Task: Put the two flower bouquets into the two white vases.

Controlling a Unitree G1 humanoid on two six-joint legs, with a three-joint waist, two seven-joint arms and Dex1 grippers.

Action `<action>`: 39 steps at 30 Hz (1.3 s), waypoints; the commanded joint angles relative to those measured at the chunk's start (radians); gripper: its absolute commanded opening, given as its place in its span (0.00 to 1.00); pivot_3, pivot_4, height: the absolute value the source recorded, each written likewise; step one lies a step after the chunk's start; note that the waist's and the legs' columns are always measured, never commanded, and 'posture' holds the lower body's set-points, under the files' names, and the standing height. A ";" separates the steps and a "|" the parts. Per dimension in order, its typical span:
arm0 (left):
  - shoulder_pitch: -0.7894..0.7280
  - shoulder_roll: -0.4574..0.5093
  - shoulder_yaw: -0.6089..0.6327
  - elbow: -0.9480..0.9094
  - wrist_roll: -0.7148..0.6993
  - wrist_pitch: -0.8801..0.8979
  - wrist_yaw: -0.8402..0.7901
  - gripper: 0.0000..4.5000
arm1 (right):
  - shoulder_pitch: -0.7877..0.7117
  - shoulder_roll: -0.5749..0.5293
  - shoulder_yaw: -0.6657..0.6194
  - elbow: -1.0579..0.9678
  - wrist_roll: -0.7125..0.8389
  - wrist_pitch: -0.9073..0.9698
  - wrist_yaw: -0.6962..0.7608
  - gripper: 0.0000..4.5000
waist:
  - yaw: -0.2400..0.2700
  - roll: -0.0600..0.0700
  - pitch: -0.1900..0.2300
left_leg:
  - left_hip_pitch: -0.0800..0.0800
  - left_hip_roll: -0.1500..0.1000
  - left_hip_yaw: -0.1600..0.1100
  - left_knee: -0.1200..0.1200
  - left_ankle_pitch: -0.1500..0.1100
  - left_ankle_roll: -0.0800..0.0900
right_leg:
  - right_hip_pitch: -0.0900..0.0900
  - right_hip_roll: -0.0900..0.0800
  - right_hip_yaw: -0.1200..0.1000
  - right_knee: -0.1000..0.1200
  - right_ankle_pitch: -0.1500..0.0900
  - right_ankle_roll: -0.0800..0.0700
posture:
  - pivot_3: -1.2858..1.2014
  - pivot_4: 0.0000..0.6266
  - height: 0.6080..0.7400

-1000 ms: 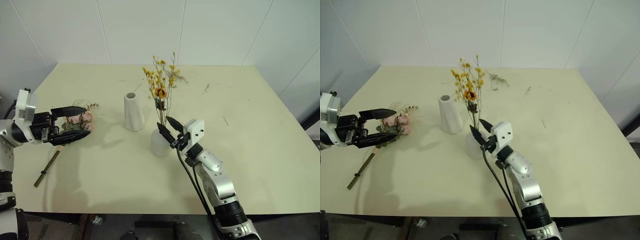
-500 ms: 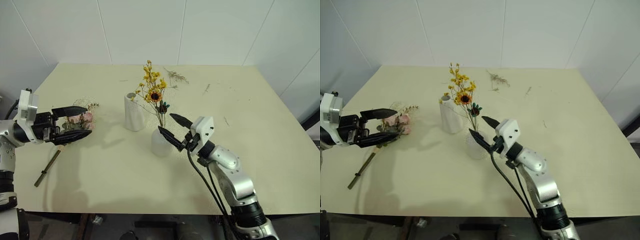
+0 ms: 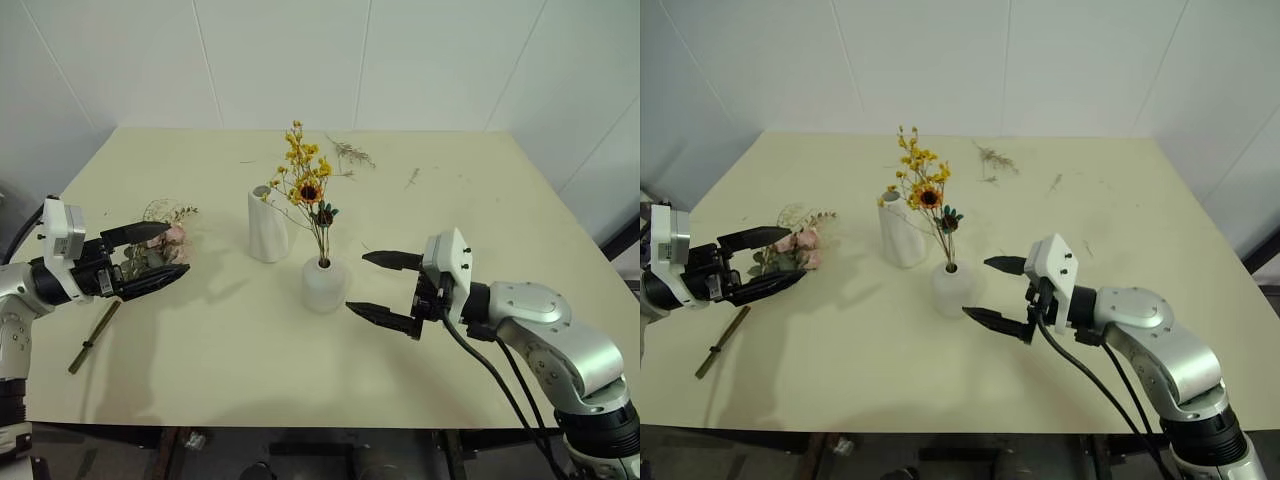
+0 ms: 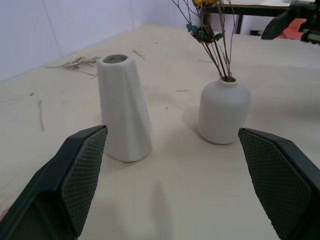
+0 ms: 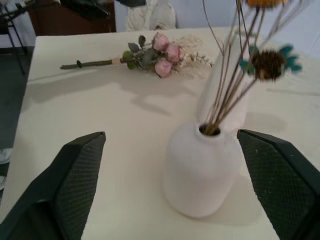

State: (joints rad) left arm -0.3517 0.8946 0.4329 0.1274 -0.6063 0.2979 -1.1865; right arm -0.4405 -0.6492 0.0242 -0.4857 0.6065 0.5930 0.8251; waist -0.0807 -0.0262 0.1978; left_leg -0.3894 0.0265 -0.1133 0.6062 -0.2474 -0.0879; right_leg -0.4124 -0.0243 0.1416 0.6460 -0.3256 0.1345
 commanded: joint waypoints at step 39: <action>0.074 0.120 -0.052 0.020 0.157 0.724 0.641 1.00 | -0.220 -0.187 -0.077 0.215 0.143 0.004 0.445 1.00 | 0.004 -0.003 0.006 | -0.002 0.000 0.001 0.002 -0.003 -0.004 | 0.000 -0.001 -0.001 -0.003 0.000 0.000 | 0.52 0.24 1.00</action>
State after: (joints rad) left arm -0.2650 0.9902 0.3813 0.1349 -0.4692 1.0312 -0.5395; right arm -0.6586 -0.8261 -0.0229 -0.2497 0.7458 0.6104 1.2644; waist -0.0764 -0.0293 0.2038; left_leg -0.3909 0.0265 -0.1127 0.6084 -0.2506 -0.0917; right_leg -0.4125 -0.0250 0.1409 0.6431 -0.3260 0.1344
